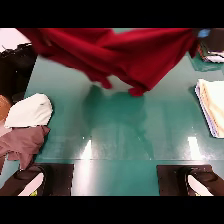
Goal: Fold the shirts.
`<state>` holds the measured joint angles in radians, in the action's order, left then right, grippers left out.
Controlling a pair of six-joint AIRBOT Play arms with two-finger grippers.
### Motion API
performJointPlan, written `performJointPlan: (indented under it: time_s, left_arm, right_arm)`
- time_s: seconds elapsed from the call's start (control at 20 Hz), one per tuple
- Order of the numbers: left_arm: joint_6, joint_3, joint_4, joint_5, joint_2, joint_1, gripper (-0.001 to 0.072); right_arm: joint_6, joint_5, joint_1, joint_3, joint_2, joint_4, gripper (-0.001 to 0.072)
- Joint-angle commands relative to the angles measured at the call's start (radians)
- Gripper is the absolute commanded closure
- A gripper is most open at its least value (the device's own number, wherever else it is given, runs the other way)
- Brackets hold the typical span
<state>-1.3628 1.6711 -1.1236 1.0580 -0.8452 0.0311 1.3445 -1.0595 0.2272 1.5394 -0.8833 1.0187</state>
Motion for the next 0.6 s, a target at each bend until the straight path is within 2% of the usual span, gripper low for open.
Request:
performJointPlan:
  time_s: [0.0, 0.15, 0.35, 0.55]
  left_arm:
    - [0.001, 0.056, -0.003, 0.003, 0.057, -0.004, 0.0678]
    - [-0.019, 0.053, -0.002, 0.039, 0.057, -0.004, 0.0678]
    - [-0.028, 0.053, 0.002, 0.0, 0.057, -0.004, 0.0678]
    - [-0.028, 0.032, -0.007, -0.009, 0.017, -0.004, 0.0678]
  right_arm:
    - [0.002, -0.011, -0.097, 0.025, 0.122, 0.005, 0.0695]
    - [0.002, -0.016, -0.195, 0.026, 0.177, 0.003, 0.0695]
    - [0.013, -0.013, -0.284, 0.026, 0.202, 0.002, 0.0696]
    - [0.017, -0.022, -0.253, 0.053, 0.074, -0.004, 0.0696]
